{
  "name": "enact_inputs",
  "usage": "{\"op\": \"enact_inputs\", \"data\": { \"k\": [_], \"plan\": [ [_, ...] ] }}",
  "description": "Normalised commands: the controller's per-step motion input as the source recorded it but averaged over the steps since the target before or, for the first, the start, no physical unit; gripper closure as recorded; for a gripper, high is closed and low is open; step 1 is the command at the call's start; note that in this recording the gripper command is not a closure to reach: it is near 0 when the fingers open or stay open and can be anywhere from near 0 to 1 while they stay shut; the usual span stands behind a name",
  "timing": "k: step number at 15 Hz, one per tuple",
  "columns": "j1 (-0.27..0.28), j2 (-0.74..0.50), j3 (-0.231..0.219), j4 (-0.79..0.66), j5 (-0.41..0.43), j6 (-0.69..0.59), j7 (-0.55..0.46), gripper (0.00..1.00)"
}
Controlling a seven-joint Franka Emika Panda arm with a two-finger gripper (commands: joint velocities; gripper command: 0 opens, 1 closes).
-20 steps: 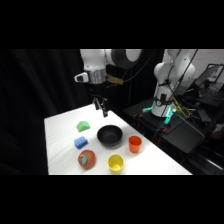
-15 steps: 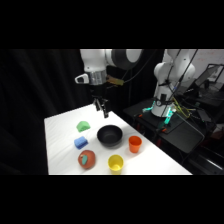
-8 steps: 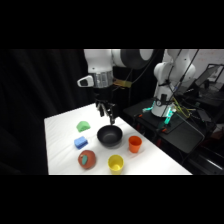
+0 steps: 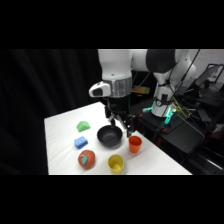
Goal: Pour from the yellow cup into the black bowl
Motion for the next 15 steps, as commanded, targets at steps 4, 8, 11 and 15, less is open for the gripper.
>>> {"op": "enact_inputs", "data": {
  "k": [4,8,11,15],
  "plan": [
    [0.158,0.22,0.112,0.21,-0.119,0.12,0.15,0.0],
    [0.109,0.25,0.069,0.23,-0.126,0.22,0.04,0.0],
    [0.031,0.29,-0.021,0.21,-0.191,0.26,-0.04,0.0],
    [-0.03,0.26,-0.071,0.2,-0.149,0.18,-0.11,0.0]
  ]
}}
